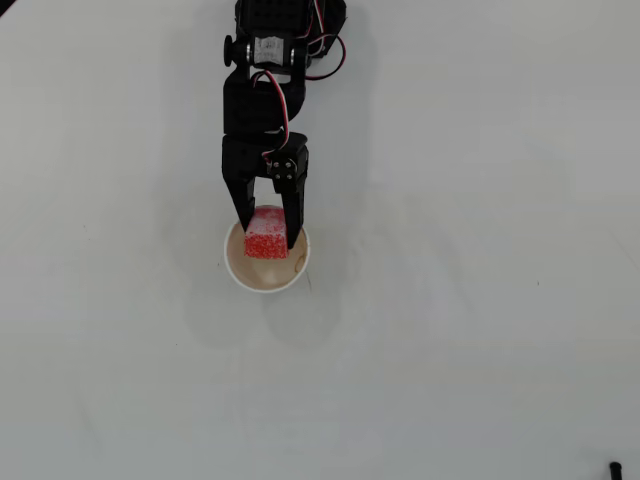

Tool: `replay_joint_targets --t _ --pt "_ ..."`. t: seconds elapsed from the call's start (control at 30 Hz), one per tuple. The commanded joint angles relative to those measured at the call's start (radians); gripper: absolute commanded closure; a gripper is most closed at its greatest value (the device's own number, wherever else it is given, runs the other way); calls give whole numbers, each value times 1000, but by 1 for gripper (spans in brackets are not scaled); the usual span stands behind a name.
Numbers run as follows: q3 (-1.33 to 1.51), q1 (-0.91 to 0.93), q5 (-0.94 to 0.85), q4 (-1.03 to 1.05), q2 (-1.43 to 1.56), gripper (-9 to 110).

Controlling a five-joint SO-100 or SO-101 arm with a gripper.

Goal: Grasp a red cube and put it in the cup.

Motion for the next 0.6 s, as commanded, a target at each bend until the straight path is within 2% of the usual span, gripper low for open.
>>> replay_joint_targets --t 0.0,0.57 --pt "-115 -12 14 0 0 96" --pt "-207 -32 51 -41 0 96"
